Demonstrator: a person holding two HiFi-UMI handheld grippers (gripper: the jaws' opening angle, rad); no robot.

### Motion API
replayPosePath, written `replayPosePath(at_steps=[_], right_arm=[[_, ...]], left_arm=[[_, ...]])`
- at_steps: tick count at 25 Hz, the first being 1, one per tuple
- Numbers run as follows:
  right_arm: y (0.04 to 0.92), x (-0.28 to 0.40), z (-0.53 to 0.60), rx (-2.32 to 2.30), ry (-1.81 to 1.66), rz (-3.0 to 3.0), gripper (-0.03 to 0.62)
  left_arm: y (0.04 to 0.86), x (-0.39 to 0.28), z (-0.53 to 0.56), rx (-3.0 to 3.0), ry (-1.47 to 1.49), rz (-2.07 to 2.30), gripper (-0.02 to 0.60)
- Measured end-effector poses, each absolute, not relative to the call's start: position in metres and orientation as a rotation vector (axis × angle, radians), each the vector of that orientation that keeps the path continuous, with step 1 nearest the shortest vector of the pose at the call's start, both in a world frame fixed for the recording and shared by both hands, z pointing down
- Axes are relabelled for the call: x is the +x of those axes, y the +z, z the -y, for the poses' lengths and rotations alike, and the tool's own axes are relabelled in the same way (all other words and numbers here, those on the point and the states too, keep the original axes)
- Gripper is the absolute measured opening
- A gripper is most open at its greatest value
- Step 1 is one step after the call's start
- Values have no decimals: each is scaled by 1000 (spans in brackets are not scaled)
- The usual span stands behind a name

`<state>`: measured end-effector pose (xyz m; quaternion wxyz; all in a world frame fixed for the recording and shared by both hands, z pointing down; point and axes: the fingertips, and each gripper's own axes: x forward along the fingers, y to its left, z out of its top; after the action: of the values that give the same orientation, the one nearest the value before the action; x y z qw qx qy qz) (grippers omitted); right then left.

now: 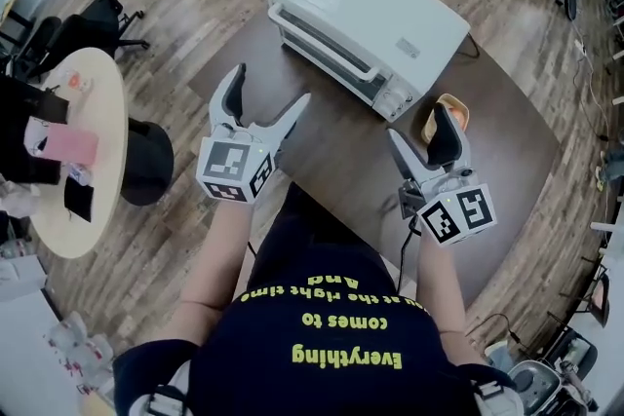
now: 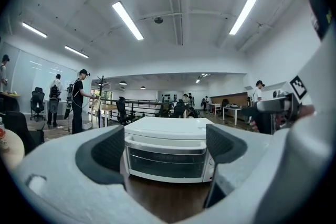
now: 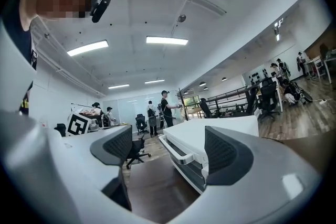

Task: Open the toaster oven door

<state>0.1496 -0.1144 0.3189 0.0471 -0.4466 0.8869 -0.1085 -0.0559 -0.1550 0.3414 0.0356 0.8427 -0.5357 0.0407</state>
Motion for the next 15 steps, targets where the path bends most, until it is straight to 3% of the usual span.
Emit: replayPosePath(at_steps=[15], right_arm=[[335,122,156,-1468,-410,-2683,378]], left_arm=[[360,-57,230,2628,147,1502,486]])
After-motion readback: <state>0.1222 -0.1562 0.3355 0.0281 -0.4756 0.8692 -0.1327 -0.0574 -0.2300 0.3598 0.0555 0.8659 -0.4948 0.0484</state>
